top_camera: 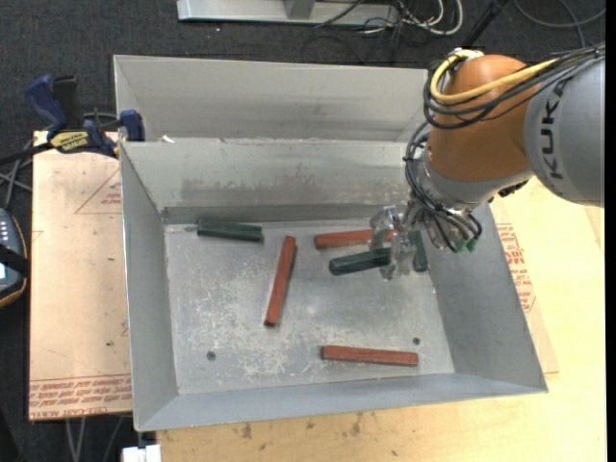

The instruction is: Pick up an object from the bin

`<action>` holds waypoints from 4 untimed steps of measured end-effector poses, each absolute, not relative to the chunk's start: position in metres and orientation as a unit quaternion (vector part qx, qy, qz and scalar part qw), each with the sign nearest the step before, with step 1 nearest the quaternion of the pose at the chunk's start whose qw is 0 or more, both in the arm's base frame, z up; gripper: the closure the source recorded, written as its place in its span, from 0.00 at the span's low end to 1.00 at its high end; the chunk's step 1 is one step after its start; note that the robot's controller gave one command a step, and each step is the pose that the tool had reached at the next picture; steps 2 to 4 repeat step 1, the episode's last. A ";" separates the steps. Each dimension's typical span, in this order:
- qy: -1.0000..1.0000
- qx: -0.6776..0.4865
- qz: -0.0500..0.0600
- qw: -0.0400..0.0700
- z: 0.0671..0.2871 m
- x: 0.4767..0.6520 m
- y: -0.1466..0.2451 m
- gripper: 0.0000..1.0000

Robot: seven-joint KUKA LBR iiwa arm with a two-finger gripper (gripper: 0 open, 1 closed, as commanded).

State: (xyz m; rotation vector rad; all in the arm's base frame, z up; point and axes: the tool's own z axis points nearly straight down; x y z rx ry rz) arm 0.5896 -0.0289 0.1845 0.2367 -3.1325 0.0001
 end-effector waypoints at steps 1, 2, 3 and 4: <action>-0.997 0.076 -0.001 -0.003 0.221 0.603 -0.044 1.00; -0.997 0.076 -0.001 -0.003 0.221 0.603 -0.044 1.00; -0.997 0.076 -0.001 -0.003 0.221 0.603 -0.044 1.00; -0.997 0.076 -0.001 -0.003 0.221 0.603 -0.044 1.00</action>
Offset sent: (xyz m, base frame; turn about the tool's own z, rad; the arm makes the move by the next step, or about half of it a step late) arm 0.0293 -0.0159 0.0924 -0.0058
